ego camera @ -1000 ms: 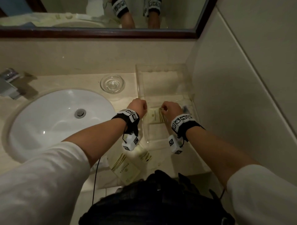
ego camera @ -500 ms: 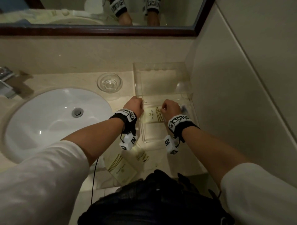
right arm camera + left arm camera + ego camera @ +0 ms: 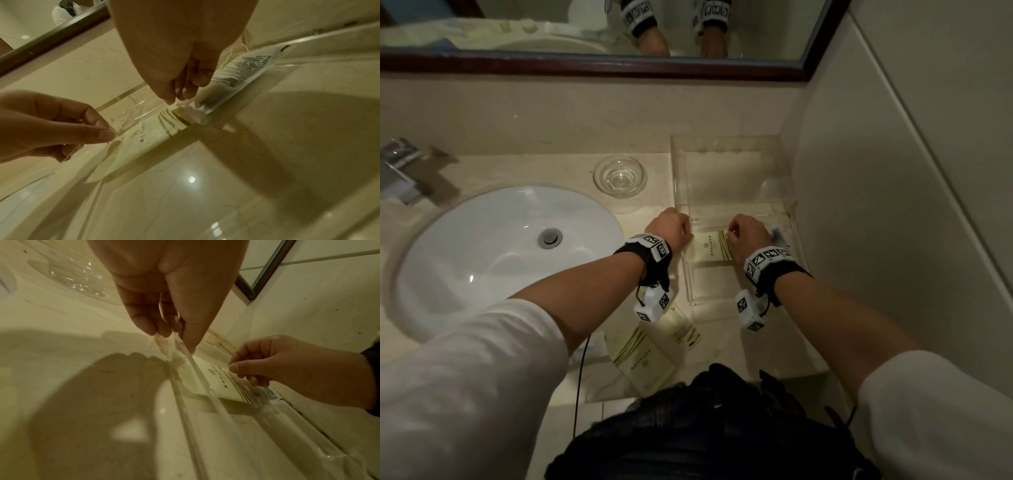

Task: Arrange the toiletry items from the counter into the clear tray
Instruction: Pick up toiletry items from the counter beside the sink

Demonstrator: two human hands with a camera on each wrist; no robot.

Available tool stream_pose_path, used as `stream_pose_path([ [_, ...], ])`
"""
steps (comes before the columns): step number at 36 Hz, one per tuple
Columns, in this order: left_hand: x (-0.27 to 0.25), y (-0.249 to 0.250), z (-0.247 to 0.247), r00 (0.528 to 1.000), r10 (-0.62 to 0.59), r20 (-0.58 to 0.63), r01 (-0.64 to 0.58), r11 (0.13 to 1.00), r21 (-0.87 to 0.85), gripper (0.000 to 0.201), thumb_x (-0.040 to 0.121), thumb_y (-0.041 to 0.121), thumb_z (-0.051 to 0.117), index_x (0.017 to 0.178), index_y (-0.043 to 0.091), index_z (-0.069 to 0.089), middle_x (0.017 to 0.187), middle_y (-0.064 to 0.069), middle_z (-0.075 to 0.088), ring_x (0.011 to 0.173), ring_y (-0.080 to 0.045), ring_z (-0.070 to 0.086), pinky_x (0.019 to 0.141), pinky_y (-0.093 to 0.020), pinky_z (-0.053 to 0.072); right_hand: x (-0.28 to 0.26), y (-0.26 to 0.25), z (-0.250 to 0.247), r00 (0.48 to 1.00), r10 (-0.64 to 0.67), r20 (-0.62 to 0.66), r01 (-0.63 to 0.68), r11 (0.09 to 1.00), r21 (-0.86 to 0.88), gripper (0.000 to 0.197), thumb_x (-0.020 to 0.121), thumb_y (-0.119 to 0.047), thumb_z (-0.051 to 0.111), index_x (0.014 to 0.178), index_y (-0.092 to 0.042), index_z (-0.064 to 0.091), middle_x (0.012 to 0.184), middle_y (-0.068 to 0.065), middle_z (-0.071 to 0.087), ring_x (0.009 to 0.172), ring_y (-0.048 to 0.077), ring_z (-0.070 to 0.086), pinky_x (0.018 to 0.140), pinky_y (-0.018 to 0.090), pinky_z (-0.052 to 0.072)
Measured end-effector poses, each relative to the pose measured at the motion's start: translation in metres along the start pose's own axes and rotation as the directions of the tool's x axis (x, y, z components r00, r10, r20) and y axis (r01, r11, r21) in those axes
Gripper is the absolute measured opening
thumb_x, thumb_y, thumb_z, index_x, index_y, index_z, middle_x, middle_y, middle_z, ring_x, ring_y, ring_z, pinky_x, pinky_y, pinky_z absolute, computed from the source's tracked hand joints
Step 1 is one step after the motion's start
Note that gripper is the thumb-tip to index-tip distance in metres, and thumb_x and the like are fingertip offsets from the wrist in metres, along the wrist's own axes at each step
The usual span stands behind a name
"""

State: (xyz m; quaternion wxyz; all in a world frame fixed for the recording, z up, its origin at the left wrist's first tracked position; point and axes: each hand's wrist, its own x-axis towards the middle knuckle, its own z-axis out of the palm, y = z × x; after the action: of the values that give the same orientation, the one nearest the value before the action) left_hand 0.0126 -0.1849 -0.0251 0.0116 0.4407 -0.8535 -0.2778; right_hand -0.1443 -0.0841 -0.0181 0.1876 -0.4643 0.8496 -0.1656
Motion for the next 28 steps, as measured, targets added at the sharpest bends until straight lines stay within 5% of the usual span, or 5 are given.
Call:
stream_pose_path([
  [5,-0.003,-0.003,-0.001,0.998,0.039,-0.042,-0.042,0.996,-0.075,0.023,0.083,0.026,0.066,0.100,0.012,0.061,0.109,-0.011,0.051,0.094,-0.026,0.057,0.082,-0.031,0.046,0.000,-0.003,0.003,0.999,-0.025,-0.028,0.026,0.999,0.037,0.009,0.091,-0.018,0.055,0.096,-0.011,0.058,0.099,0.006,0.061,0.084,0.020,0.057,0.070,0.028,0.045],
  [11,-0.007,-0.009,-0.007,0.993,0.044,-0.109,-0.062,0.985,-0.163,0.031,0.083,0.024,0.067,0.107,0.008,0.056,0.114,-0.012,0.046,0.089,-0.026,0.056,0.083,-0.032,0.047,0.002,-0.014,0.004,0.996,-0.062,-0.065,0.067,0.995,0.070,0.005,0.089,-0.015,0.054,0.093,-0.013,0.054,0.095,0.005,0.060,0.083,0.022,0.058,0.076,0.038,0.053],
  [15,-0.010,-0.015,-0.010,0.991,0.017,-0.135,-0.047,0.973,-0.226,0.028,0.084,0.020,0.066,0.107,0.007,0.057,0.112,-0.012,0.049,0.082,-0.017,0.049,0.084,-0.028,0.047,0.003,-0.022,0.006,0.990,-0.095,-0.104,0.104,0.991,0.086,0.005,0.089,-0.016,0.054,0.093,-0.013,0.054,0.093,0.004,0.060,0.081,0.021,0.057,0.071,0.033,0.049],
  [21,-0.016,-0.023,-0.016,0.980,-0.061,-0.192,-0.007,0.942,-0.335,0.022,0.084,0.020,0.065,0.103,0.009,0.060,0.097,-0.007,0.060,0.090,-0.020,0.056,0.076,-0.024,0.040,0.001,-0.037,0.007,0.981,-0.165,-0.102,0.176,0.978,0.110,0.007,0.088,-0.014,0.056,0.095,-0.012,0.055,0.093,0.003,0.059,0.079,0.017,0.057,0.070,0.028,0.047],
  [28,-0.026,-0.035,-0.023,0.951,-0.288,-0.113,0.152,0.755,-0.637,0.017,0.085,0.020,0.066,0.096,0.014,0.054,0.080,0.004,0.057,0.073,-0.022,0.062,0.079,-0.037,0.052,-0.002,-0.057,0.008,0.978,-0.178,-0.112,0.202,0.941,0.271,0.009,0.087,-0.013,0.060,0.096,-0.010,0.058,0.089,0.001,0.061,0.076,0.014,0.057,0.070,0.025,0.049],
])
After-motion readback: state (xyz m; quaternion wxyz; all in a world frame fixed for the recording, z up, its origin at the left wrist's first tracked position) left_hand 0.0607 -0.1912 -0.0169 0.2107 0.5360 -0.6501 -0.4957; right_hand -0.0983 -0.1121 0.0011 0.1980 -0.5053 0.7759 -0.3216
